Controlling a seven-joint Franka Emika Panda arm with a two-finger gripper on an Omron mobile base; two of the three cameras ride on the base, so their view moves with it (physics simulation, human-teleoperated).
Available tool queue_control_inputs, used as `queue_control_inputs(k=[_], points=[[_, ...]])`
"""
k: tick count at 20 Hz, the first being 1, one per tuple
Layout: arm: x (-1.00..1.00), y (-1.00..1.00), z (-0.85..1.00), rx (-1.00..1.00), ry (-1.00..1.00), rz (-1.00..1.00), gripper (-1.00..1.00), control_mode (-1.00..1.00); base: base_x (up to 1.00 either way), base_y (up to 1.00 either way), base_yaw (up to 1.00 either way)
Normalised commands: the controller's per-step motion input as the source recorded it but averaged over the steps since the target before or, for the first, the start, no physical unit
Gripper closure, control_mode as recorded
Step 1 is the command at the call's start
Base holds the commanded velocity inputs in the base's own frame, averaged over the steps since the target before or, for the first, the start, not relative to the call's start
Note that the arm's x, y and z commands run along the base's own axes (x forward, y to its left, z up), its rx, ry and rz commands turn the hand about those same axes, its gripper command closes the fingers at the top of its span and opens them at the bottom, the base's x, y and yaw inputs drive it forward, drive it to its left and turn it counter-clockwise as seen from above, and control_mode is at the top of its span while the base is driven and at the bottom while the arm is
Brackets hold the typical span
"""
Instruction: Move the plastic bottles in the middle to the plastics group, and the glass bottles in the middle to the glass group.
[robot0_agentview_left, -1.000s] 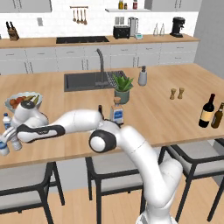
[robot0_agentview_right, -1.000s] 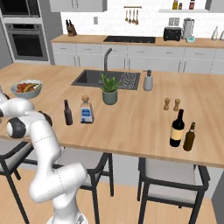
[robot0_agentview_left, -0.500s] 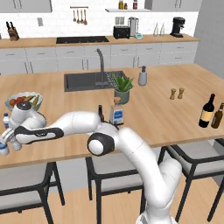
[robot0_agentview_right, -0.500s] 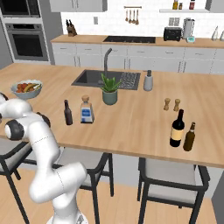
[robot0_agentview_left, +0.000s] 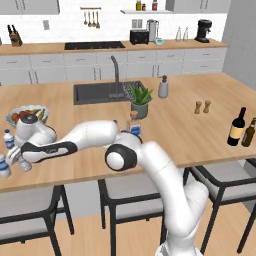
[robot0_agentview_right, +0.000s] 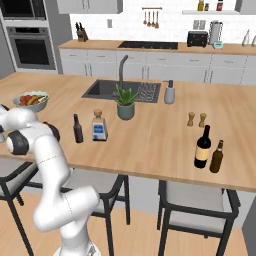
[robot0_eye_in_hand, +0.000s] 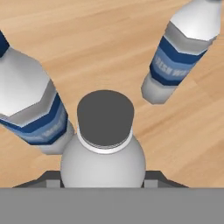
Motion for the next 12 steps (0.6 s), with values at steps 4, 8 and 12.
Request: queue_control_inputs(k=[4, 8, 12], points=[[-0.29, -0.35, -0.57, 0.06, -0.12, 0.0, 1.0, -1.0, 0.0, 0.0, 0.0], [-0.18, -0.28, -0.68, 0.21, -0.14, 0.0, 1.0, -1.0, 0.0, 0.0, 0.0], [-0.09, -0.29, -0.64, 0.29, -0.08, 0.0, 1.0, -1.0, 0.0, 0.0, 0.0]])
